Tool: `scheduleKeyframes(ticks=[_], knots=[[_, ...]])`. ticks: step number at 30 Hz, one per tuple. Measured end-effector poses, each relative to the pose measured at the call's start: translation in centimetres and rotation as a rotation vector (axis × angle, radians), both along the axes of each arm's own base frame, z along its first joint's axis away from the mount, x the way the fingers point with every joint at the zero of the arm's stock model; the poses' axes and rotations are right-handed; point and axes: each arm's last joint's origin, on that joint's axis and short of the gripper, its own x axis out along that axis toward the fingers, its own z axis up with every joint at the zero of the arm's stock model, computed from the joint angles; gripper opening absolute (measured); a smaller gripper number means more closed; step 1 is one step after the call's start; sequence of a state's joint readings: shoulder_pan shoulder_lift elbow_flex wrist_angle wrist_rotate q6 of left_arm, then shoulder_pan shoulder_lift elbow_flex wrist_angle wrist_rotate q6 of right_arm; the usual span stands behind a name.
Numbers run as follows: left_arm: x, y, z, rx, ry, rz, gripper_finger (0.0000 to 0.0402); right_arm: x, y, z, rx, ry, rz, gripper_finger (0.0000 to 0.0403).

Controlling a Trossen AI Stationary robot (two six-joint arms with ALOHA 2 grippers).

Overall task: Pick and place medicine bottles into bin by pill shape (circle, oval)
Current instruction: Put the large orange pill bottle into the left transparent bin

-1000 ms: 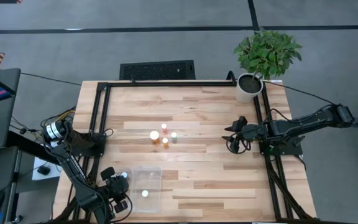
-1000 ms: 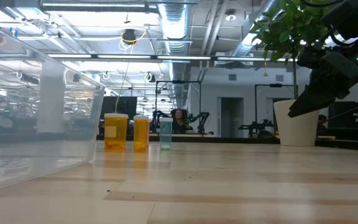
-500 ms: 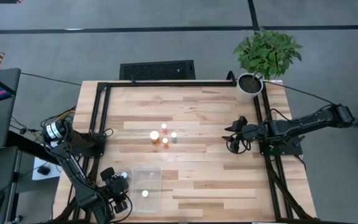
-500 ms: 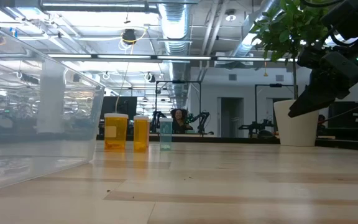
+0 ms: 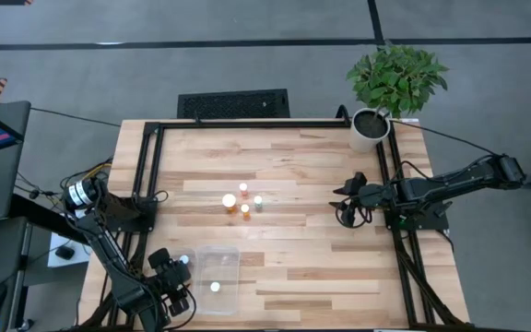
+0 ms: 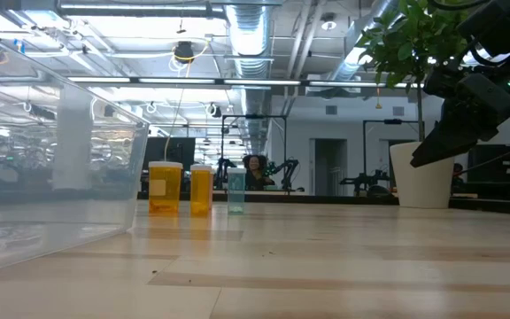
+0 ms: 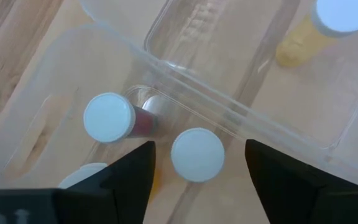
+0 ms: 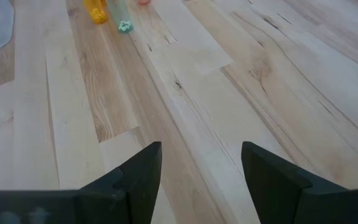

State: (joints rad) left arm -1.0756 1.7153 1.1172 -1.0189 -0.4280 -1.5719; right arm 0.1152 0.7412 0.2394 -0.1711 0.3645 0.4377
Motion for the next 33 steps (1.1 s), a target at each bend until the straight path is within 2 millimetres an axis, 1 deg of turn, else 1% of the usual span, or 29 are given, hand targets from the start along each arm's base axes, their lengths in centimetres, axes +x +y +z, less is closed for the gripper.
scheduleKeyframes(ticks=[11, 23, 33], knots=[[-0.1, 0.0, 0.2, -0.011, 0.009, 0.001, 0.0245, 0.0, 0.0, 0.0, 0.0, 0.0, 0.0, 0.0234], [-0.5, 1.0, 2.6, -0.064, -0.041, -0.003, 0.0245, 0.0, 0.0, 0.0, 0.0, 0.0, 0.0, 0.0234], [-0.6, 1.7, 4.1, -0.097, -0.078, -0.014, 0.0245, 0.0, 0.0, 0.0, 0.0, 0.0, 0.0, 0.0234]])
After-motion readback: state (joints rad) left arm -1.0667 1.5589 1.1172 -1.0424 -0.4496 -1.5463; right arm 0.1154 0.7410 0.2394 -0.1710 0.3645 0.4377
